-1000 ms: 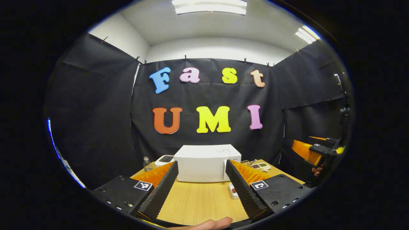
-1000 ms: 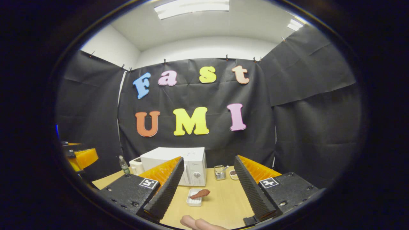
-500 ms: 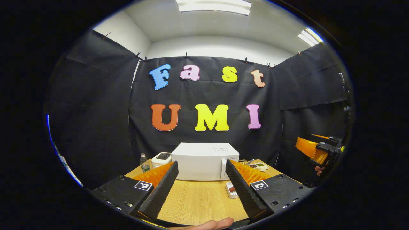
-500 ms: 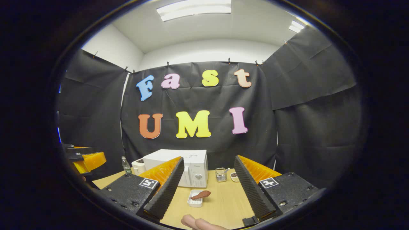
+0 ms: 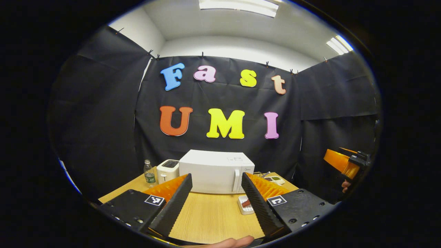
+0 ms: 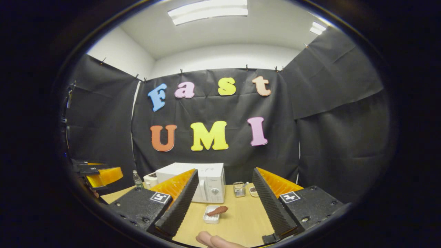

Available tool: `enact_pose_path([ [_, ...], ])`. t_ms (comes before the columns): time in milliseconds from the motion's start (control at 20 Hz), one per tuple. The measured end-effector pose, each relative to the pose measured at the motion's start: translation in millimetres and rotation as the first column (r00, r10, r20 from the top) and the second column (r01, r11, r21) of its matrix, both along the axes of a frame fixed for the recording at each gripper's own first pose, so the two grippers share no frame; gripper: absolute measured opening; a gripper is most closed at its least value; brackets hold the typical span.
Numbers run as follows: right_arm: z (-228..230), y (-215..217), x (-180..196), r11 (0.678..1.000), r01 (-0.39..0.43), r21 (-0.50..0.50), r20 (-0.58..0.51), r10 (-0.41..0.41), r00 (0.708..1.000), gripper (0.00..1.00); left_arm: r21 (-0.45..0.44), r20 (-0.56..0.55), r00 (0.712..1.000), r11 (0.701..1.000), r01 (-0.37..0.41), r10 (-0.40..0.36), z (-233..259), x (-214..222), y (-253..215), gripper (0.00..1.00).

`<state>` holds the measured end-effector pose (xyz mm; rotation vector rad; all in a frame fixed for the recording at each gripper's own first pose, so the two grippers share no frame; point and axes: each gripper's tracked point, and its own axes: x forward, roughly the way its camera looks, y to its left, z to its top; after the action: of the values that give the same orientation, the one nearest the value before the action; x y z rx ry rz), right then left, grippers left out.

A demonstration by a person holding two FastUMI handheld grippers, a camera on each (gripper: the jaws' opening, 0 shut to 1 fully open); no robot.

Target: Open the microwave oven with the left hand, put the food in, and close the microwave oven.

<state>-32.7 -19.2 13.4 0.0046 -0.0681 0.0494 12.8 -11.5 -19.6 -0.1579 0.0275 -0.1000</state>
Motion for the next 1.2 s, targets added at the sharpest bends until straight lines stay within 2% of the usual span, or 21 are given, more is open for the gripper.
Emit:
enact_pose_path([
  [250,-14,-21,12,1.000,0.024,0.014,-0.006,-0.024,1.000,1.00,0.022,-0.017,1.000,1.000,-0.021,0.021,-30,53,-12,0.92],
  [650,-29,-67,42,0.996,0.088,0.014,0.005,-0.088,0.996,1.00,0.036,-0.063,0.995,0.997,0.074,-0.072,-99,174,-83,0.92],
  [750,-38,-76,49,0.996,0.092,0.012,-0.006,-0.092,0.996,1.00,0.016,-0.051,0.993,0.994,0.110,-0.109,-114,203,-106,0.92],
  [1050,-51,-98,75,0.996,0.076,-0.045,-0.021,-0.077,0.997,1.00,-0.039,-0.131,0.983,0.991,0.128,-0.132,-183,287,-136,0.92],
  [1100,-54,-102,79,0.996,0.076,-0.050,-0.030,-0.078,0.997,0.91,-0.064,-0.141,0.980,0.989,0.130,-0.138,-192,298,-138,0.93],
  [1200,-62,-107,85,0.997,0.063,-0.054,-0.051,-0.066,0.997,0.92,-0.086,-0.148,0.977,0.986,0.140,-0.152,-206,316,-142,0.93],
])
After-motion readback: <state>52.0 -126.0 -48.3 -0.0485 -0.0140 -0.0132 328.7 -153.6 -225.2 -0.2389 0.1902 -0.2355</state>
